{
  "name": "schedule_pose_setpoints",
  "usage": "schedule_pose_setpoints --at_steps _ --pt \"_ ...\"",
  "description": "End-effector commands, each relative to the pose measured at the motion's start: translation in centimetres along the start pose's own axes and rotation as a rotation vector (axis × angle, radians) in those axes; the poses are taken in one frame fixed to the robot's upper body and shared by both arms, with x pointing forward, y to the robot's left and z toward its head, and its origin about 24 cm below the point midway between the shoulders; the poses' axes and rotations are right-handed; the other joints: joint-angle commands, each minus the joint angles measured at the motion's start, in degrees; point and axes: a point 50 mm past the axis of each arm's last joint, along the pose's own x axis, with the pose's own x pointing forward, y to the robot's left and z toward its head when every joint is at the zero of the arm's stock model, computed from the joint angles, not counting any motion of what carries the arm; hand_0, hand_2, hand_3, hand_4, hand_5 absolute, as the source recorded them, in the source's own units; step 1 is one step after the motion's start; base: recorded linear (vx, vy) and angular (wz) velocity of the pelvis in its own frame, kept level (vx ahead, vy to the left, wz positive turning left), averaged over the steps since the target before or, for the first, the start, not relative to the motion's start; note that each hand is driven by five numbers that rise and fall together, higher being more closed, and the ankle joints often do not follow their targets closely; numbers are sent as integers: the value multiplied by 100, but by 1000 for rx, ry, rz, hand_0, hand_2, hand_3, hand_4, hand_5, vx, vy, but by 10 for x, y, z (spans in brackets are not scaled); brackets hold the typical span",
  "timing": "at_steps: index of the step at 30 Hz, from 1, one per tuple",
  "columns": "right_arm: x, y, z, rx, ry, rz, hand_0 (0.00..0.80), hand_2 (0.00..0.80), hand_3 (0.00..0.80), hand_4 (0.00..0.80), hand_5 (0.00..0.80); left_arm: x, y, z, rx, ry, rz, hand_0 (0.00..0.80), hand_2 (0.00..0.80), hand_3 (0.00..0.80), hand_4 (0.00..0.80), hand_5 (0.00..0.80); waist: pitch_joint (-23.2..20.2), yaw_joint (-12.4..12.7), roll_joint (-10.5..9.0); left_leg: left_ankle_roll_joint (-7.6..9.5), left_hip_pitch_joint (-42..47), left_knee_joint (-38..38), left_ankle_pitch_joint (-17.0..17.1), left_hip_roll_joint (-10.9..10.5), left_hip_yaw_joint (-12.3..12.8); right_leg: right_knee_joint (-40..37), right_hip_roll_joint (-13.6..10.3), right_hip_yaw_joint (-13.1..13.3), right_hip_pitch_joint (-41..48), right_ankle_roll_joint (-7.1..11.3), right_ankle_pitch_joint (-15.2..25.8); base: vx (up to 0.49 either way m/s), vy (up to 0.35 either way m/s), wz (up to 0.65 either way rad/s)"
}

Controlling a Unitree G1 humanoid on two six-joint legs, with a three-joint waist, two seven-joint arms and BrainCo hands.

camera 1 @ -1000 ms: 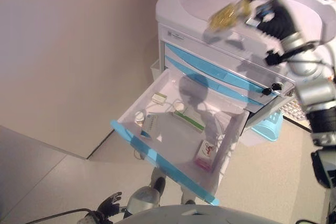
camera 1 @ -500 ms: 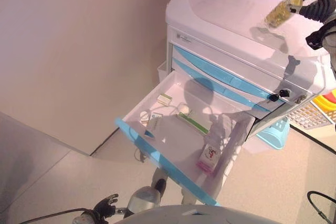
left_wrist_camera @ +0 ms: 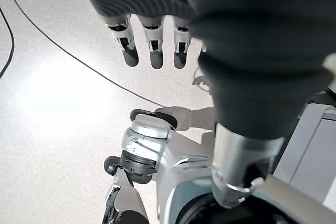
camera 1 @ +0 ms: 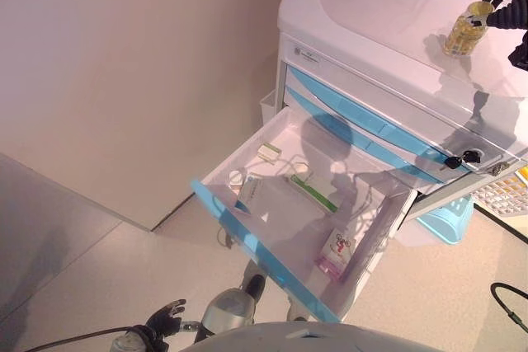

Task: Open the drawer and pick up the medicine

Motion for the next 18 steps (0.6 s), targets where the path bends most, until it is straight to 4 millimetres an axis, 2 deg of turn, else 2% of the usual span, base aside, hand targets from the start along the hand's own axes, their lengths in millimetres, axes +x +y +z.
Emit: schedule_pose_setpoints --at_steps 1,5,12,18 --pt "-5 -21 3 -144 -31 -31 0 0 0 0 0 -7 15 -2 50 4 21 0 0 0 0 0 -52 114 -134 17 7 57 -548 -179 183 376 -202 183 -333 288 130 0 0 0" --pt "-5 -24 4 -129 -37 -70 0 0 0 0 0 -7 18 1 51 -1 25 0 0 0 0 0 -35 65 -128 30 36 53 -559 -169 253 372 -203 227 -334 317 160 -5 -1 -1" --pt "-9 -46 8 -76 -61 -218 0 0 0 0 0 -8 18 -2 37 11 28 0 0 0 0 0 -121 -54 -151 47 96 51 -594 -147 412 350 -207 298 -338 365 214 -10 4 -9" --pt "-21 -78 1 64 -66 -474 0 0 0 0 0 -9 17 -8 50 32 21 0 0 0 0 0 -177 -202 -173 62 201 30 -657 -98 628 324 -185 424 -322 404 238 7 -9 -16"
